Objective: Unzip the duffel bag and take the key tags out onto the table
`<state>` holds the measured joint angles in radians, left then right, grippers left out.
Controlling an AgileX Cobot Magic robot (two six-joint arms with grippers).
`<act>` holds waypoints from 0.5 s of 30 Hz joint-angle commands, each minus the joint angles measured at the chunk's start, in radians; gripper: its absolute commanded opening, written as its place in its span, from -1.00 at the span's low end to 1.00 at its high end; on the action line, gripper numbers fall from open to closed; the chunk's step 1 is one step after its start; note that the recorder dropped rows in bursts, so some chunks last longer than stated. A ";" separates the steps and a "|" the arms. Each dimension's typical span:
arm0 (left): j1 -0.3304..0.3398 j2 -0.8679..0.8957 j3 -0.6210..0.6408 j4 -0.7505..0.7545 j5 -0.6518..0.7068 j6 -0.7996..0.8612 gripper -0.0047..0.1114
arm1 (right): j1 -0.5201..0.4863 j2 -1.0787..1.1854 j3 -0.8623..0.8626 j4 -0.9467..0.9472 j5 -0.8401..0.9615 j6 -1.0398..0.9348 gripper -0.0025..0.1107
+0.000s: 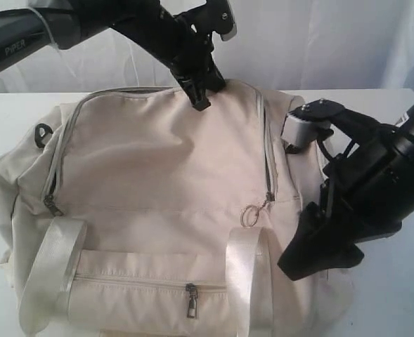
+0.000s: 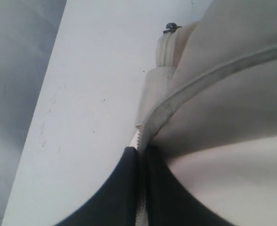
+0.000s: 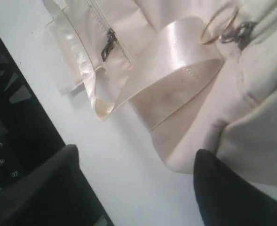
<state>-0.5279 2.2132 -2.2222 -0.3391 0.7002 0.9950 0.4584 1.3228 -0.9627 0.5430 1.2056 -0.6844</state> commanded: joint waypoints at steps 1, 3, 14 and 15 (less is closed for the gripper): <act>0.008 -0.057 -0.001 0.013 0.017 -0.016 -0.92 | 0.001 -0.006 -0.020 -0.022 -0.030 -0.015 0.19; 0.008 -0.075 -0.001 0.011 0.034 -0.016 -0.92 | 0.001 -0.006 -0.045 -0.047 -0.030 -0.004 0.19; 0.006 -0.146 -0.001 -0.066 0.410 -0.030 -0.92 | 0.001 -0.051 -0.191 -0.155 -0.164 0.061 0.19; 0.006 -0.152 -0.001 -0.076 0.446 -0.035 -0.92 | 0.001 -0.059 -0.193 -0.160 -0.189 0.061 0.19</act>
<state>-0.5258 2.0966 -2.2222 -0.3710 1.0121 0.9819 0.4584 1.2884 -1.1389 0.4071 1.0832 -0.6293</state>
